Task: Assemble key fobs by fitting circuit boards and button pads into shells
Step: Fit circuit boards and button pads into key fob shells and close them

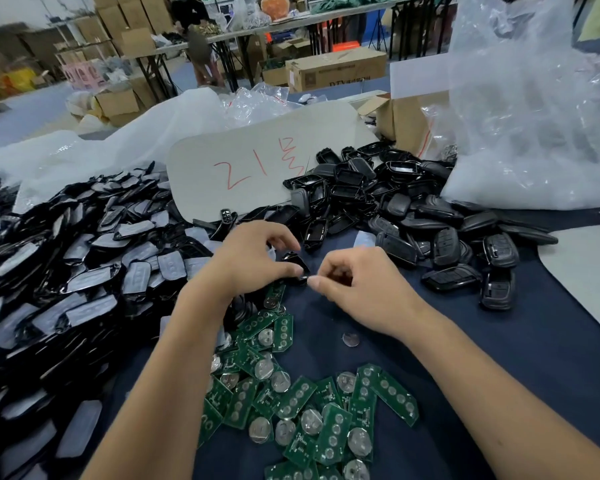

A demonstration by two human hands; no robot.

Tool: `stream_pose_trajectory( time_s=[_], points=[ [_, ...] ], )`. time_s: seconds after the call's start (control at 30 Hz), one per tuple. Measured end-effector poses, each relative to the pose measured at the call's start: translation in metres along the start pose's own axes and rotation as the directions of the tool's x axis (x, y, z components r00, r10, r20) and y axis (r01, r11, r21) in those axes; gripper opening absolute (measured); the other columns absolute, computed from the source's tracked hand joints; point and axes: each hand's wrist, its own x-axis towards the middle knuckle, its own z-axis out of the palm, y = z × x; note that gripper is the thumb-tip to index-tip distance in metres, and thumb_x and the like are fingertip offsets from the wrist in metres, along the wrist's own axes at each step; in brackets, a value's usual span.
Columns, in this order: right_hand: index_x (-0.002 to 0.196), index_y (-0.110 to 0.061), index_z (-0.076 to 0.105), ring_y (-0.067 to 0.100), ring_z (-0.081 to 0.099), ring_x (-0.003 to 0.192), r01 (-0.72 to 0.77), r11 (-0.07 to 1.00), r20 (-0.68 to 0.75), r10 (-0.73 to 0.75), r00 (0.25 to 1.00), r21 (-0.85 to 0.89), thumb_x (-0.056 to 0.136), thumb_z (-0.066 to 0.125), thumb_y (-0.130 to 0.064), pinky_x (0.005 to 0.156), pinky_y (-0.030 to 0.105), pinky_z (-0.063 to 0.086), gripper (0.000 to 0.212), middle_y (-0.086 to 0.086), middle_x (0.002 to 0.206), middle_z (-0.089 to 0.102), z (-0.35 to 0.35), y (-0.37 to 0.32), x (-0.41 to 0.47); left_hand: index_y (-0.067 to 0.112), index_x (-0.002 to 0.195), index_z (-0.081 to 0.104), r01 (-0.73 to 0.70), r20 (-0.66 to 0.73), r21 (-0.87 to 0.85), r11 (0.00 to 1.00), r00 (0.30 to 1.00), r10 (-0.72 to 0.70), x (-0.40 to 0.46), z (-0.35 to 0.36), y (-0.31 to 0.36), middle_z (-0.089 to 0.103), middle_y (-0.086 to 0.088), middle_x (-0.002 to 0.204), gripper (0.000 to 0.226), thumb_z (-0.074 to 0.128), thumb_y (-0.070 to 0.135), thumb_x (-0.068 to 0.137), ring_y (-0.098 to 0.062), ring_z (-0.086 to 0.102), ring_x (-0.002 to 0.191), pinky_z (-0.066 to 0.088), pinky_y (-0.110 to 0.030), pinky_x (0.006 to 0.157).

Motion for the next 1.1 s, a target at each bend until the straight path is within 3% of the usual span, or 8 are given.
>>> stream_pose_trajectory(
  time_s=[0.17,0.27,0.4,0.5,0.7,0.83,0.97,1.1],
  points=[
    [0.085,-0.031,0.075,-0.001,0.063,0.069,0.052,0.997,0.305,-0.03,0.952,-0.063,0.079,0.085,-0.053,0.06,0.013,0.042,0.024,-0.016,0.073,0.066,-0.012,-0.009,-0.006,0.029,0.114,0.074,-0.043,0.061,0.1,0.994,0.997,0.037,0.004,0.008,0.0,0.064,0.0,0.104,0.04,0.089,0.036,0.077,-0.002,0.055,0.1,0.038,-0.017,0.079],
    [0.102,-0.039,0.071,0.003,0.047,0.095,0.196,0.938,0.304,-0.105,0.947,-0.287,0.073,0.076,-0.074,0.081,0.025,0.045,0.046,-0.017,0.096,0.055,0.002,-0.015,-0.007,0.019,0.095,0.074,-0.062,0.013,0.02,0.998,0.998,0.061,0.002,0.008,-0.002,0.063,0.011,0.087,0.026,0.091,0.023,0.075,0.017,0.052,0.074,0.035,-0.004,0.065],
    [0.118,-0.034,0.061,0.009,0.034,0.105,0.226,0.899,0.295,-0.116,0.949,-0.375,0.069,0.065,-0.085,0.087,0.033,0.047,0.07,-0.013,0.11,0.046,0.024,-0.023,-0.01,0.017,0.079,0.068,-0.015,-0.13,-0.06,0.998,0.991,0.007,0.001,0.004,-0.006,0.067,0.007,0.073,0.02,0.087,0.012,0.077,0.005,0.056,0.059,0.042,-0.012,0.061],
    [0.111,-0.031,0.06,0.01,0.035,0.102,0.236,0.901,0.282,-0.135,0.95,-0.365,0.071,0.073,-0.077,0.086,0.032,0.045,0.062,-0.012,0.107,0.045,0.028,-0.023,-0.01,0.02,0.079,0.066,0.03,-0.248,-0.164,0.986,0.966,-0.071,0.001,0.002,-0.009,0.069,0.004,0.073,0.019,0.085,0.016,0.082,0.004,0.057,0.055,0.046,-0.014,0.055],
    [0.083,-0.025,0.059,0.007,0.067,0.084,0.115,0.983,0.069,-0.126,0.99,0.142,0.088,0.082,-0.016,0.075,0.028,0.053,0.025,-0.01,0.088,0.072,0.02,-0.016,-0.008,0.008,0.088,0.065,0.146,-0.179,-0.472,0.87,0.95,-0.257,-0.001,0.001,-0.006,0.067,-0.011,0.069,0.012,0.074,0.013,0.094,-0.016,0.065,0.049,0.047,-0.022,0.045],
    [0.088,-0.008,0.055,0.026,0.076,0.079,0.063,0.809,-0.097,-0.007,0.995,0.584,0.095,0.067,0.006,0.062,0.029,0.057,0.02,0.014,0.092,0.076,0.014,-0.005,0.0,0.007,0.088,0.066,0.198,-0.039,-0.686,0.7,0.951,-0.307,-0.001,0.01,0.008,0.062,-0.008,0.073,0.009,0.072,0.008,0.095,-0.01,0.06,0.048,0.047,-0.018,0.047],
    [0.093,-0.027,0.076,0.014,0.055,0.059,0.082,0.789,-0.281,0.118,0.952,0.609,0.099,0.067,-0.006,0.052,0.024,0.044,0.023,0.004,0.078,0.072,0.008,0.01,0.007,0.004,0.091,0.067,0.218,0.071,-0.788,0.577,0.961,-0.267,0.0,0.023,0.025,0.06,-0.018,0.09,0.01,0.066,-0.005,0.096,-0.023,0.064,0.077,0.057,-0.016,0.059],
    [0.122,-0.043,0.073,0.011,0.042,0.06,-0.025,0.856,-0.28,0.196,0.94,0.516,0.107,0.056,-0.015,0.053,0.027,0.039,0.036,-0.016,0.071,0.063,0.001,0.027,0.014,-0.003,0.105,0.071,0.215,0.109,-0.766,0.605,0.972,-0.206,-0.001,0.031,0.032,0.062,-0.016,0.089,0.017,0.061,-0.013,0.095,-0.021,0.066,0.081,0.063,-0.024,0.074]
  ],
)
